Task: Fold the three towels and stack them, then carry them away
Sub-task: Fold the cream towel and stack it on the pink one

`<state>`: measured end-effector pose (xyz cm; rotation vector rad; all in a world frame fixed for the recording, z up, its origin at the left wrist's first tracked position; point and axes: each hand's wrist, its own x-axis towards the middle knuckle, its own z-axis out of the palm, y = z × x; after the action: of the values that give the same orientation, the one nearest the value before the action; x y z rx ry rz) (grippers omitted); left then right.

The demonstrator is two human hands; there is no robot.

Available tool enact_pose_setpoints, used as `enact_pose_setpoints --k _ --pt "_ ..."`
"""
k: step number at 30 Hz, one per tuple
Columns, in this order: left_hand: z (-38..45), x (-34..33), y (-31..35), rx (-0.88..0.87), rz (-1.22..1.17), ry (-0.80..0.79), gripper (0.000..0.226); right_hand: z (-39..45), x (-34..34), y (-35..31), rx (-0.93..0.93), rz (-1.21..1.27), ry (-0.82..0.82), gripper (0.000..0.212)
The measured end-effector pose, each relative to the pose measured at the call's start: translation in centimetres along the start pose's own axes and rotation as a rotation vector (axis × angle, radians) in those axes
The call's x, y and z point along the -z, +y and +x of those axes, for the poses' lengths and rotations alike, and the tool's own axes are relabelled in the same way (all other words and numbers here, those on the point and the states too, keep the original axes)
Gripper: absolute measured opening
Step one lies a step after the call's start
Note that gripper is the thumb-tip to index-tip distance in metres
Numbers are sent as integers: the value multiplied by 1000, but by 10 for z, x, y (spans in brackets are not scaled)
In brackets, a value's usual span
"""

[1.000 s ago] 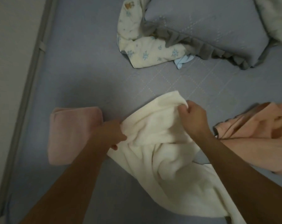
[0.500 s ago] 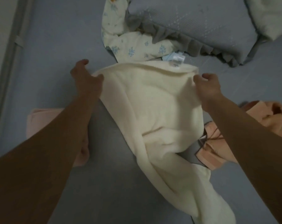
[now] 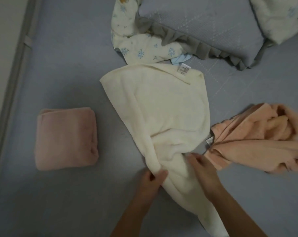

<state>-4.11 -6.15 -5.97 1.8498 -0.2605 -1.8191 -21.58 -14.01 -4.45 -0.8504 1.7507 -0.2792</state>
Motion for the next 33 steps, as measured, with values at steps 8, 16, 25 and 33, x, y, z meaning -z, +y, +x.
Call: enact_pose_setpoints --k 8,16,25,33 --pt "-24 12 -52 15 -208 222 28 -35 13 53 -103 -355 -362 38" --pt "-45 111 -91 -108 -222 434 16 -90 -2 95 -74 -126 -521 30" --pt "-89 66 -203 49 246 182 19 -85 -7 128 154 -521 172 30" --pt "-121 120 -208 1 198 850 28 -102 41 158 91 -451 144 13"
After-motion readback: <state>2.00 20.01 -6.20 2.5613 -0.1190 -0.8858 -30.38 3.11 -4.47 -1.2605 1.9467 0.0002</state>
